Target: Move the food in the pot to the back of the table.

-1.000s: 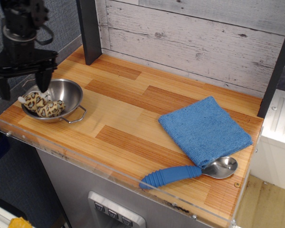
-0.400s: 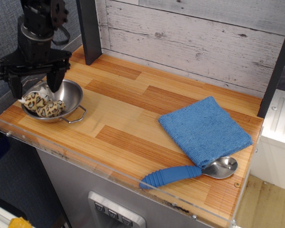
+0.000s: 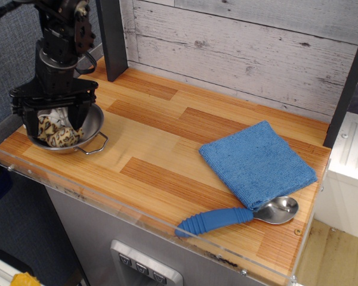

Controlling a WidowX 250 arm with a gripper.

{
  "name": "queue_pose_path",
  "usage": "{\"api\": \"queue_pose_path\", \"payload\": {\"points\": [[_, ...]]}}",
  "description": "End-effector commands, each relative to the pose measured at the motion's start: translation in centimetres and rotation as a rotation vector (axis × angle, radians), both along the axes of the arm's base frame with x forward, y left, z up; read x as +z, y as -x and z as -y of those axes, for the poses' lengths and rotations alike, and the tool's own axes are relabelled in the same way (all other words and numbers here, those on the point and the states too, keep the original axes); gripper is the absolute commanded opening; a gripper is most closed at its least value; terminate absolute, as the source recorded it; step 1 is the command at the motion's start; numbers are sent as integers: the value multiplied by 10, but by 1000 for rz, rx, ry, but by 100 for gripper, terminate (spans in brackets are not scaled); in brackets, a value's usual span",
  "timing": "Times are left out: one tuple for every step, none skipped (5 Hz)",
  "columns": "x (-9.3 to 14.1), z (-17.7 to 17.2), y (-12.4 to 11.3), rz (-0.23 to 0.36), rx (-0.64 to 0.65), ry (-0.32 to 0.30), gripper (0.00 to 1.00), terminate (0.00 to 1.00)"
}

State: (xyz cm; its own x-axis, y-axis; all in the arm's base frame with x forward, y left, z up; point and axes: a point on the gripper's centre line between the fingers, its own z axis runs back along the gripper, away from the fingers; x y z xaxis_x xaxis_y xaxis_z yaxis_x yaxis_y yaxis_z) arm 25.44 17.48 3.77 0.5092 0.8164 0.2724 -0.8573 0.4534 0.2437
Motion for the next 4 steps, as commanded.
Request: {"api": "queue_pose_path", "payload": {"points": [[4,16,-8,29,-30,-33,100,0],[2,21,-10,30,-59,-50,0,0],[6,24,-13,37,-85,-52,0,0],[10,28,-13,55,-97,-48,0,0]]}}
